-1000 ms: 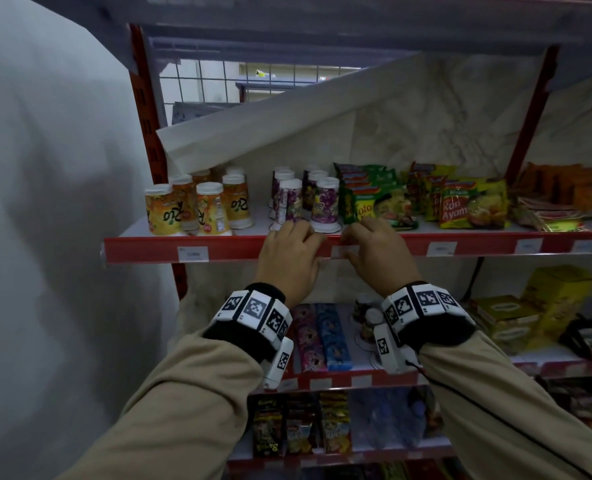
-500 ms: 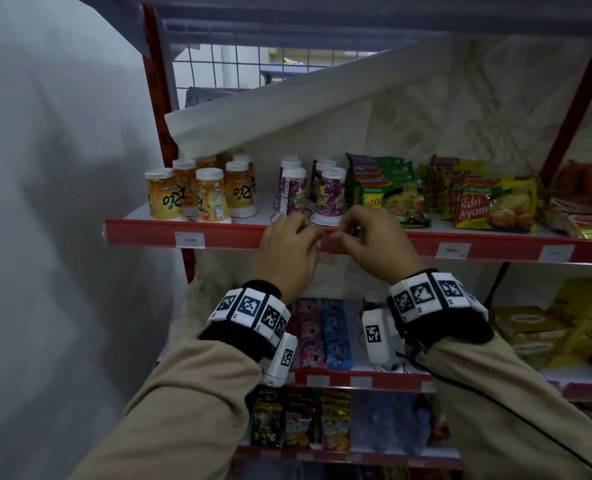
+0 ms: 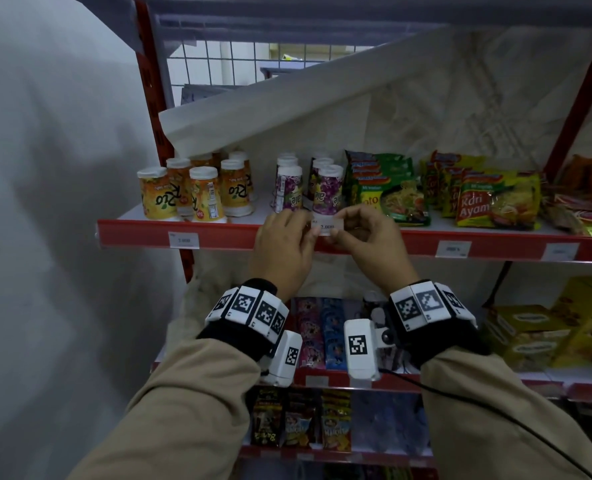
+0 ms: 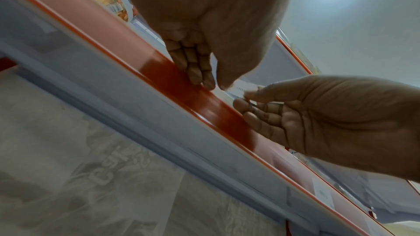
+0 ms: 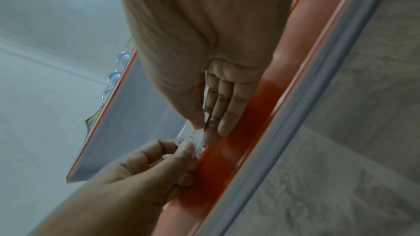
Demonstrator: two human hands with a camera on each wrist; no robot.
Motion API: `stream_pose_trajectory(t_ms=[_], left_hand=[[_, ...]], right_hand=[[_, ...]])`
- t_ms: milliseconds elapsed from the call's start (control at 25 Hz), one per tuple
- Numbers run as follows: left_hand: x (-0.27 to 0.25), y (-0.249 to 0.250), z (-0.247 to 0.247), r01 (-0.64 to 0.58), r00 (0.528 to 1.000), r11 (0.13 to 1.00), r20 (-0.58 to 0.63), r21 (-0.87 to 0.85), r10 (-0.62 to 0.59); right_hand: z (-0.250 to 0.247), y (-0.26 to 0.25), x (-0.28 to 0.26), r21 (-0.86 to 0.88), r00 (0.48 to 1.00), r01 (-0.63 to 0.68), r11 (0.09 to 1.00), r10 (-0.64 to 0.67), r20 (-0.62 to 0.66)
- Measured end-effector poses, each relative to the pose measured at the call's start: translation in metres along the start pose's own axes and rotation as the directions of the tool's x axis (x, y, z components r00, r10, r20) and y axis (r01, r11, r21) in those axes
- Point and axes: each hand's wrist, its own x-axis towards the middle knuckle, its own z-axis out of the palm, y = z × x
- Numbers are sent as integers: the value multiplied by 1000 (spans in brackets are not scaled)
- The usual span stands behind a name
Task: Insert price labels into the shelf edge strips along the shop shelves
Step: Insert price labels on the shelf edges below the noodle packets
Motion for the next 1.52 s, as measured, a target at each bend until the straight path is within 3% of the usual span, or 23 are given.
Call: stream_pose_trajectory(t_ms=[120, 200, 360, 560, 680, 880, 1080, 1520], left_hand=[[0, -2, -1, -9, 1000, 1000, 21, 23, 9], [-1, -3, -4, -43, 998, 998, 50, 50, 40], [-1, -9, -17, -58, 991, 993, 128, 103, 45], [-4, -10, -25, 55, 994, 998, 98, 15, -57], [-2, -10, -24, -18, 990, 994, 139, 106, 3], [-4, -10, -19, -63, 991, 972, 131, 226, 33], [-5, -9, -19, -70, 992, 966, 123, 247, 40], [-3, -10, -22, -96, 985, 958, 163, 272, 52]], right_hand=[[-4, 1, 2, -305, 992, 123, 944, -124, 15], [-8, 0, 6, -408, 981, 185, 894, -192, 23], [-2, -2, 16, -410, 967, 231, 882, -256, -8], [12, 8, 13, -492, 961, 262, 830, -271, 55], [13, 10, 12, -539, 950, 290, 791, -306, 62], [4, 8, 10, -610, 943, 327, 722, -287, 166], [-2, 5, 13, -727, 941, 334, 599, -174, 289], [-1, 4, 10, -747, 952, 304, 592, -149, 269]])
